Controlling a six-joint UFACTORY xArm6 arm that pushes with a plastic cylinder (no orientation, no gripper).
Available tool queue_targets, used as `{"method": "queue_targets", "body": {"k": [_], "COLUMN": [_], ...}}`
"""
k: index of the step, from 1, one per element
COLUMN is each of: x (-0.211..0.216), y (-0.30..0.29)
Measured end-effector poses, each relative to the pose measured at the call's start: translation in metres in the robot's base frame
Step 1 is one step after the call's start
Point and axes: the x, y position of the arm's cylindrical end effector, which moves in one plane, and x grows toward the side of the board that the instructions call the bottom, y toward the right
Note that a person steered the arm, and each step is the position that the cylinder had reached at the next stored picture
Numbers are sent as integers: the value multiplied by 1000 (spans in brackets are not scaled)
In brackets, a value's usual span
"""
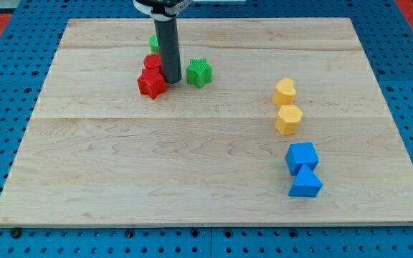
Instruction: Push the green star closer to the yellow heart
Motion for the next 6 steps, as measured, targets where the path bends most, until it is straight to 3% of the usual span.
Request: {"method": "queue_targets", "body": {"k": [2,3,5,6], "x": [4,-21,-16,-16], "y": [101,74,145,147]}}
